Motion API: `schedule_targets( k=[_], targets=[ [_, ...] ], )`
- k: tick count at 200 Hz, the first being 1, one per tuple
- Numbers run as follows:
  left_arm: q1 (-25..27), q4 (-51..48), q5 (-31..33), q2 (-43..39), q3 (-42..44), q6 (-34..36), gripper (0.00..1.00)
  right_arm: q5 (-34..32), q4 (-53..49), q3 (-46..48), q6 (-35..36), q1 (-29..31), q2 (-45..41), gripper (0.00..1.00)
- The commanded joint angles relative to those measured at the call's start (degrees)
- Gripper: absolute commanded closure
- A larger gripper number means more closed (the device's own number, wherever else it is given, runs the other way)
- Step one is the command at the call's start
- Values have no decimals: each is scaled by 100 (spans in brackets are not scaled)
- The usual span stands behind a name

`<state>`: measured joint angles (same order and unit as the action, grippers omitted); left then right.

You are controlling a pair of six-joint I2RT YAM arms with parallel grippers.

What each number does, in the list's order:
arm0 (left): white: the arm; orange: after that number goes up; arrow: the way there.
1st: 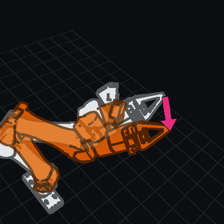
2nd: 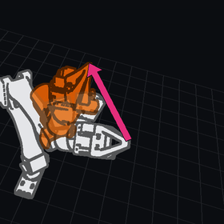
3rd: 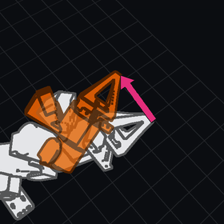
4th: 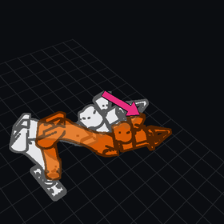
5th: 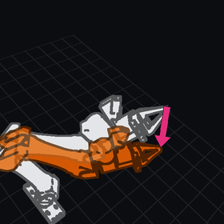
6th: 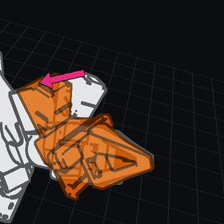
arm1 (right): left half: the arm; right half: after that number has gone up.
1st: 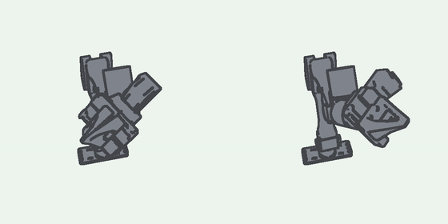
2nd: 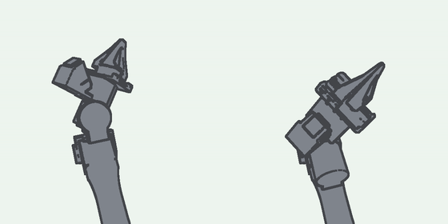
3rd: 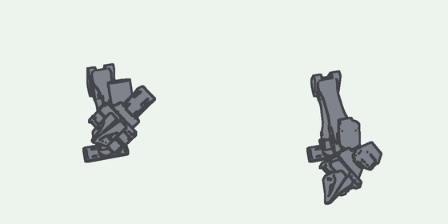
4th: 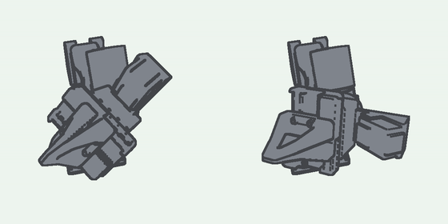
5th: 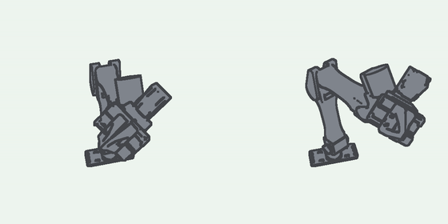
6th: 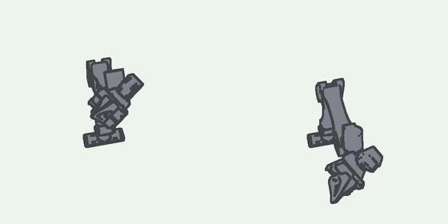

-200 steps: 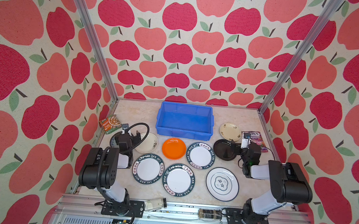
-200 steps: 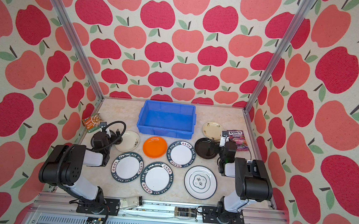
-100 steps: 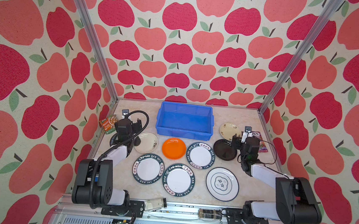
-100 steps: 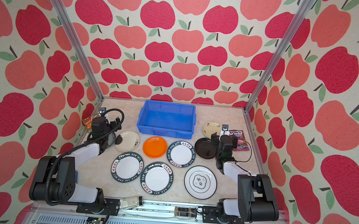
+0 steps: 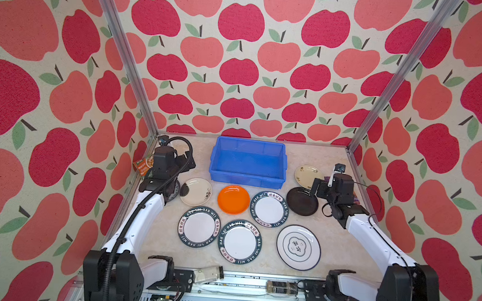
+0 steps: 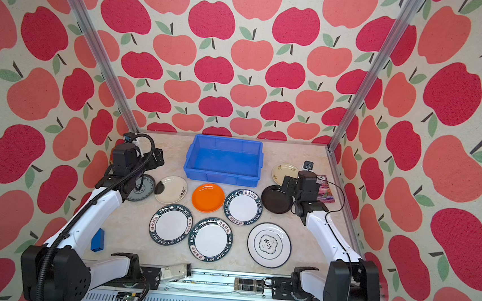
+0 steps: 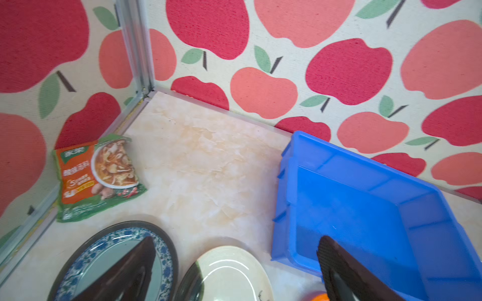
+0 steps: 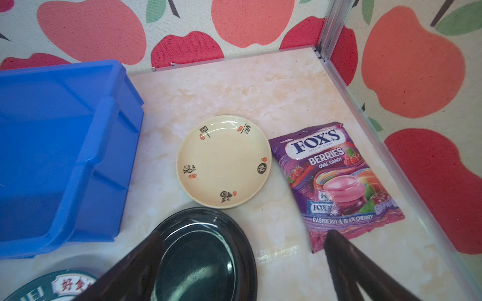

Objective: Place the plates into the plastic bin on the countertop
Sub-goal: 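Lower the right gripper onto the cream plate's rim and close it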

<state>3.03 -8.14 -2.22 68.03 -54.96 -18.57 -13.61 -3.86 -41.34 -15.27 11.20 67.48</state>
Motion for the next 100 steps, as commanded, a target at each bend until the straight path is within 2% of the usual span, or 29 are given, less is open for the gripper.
schedule_targets(
  k=[1, 19, 34, 71, 86, 100],
  targets=[
    [236, -958, -1157, 67, -330, -404, 1, 837, -1241, -293, -660, -108, -217, 2],
    [487, -996, -1450, 81, -434, -470, 1, 1180, -1691, -435, -891, -382, -268, 7],
    [663, -1001, -1626, 181, -571, -466, 1, 1613, -1662, -403, -1150, -755, -319, 12],
    [786, -654, -1919, 454, -772, -535, 1, 1702, -1262, -428, -1316, -1111, 71, 23],
    [781, -409, -2030, 608, -820, -616, 0, 2089, -808, -369, -1497, -1335, 383, 25],
    [784, -269, -2126, 753, -912, -675, 1, 2315, -395, -397, -1641, -1568, 664, 33]
  ],
)
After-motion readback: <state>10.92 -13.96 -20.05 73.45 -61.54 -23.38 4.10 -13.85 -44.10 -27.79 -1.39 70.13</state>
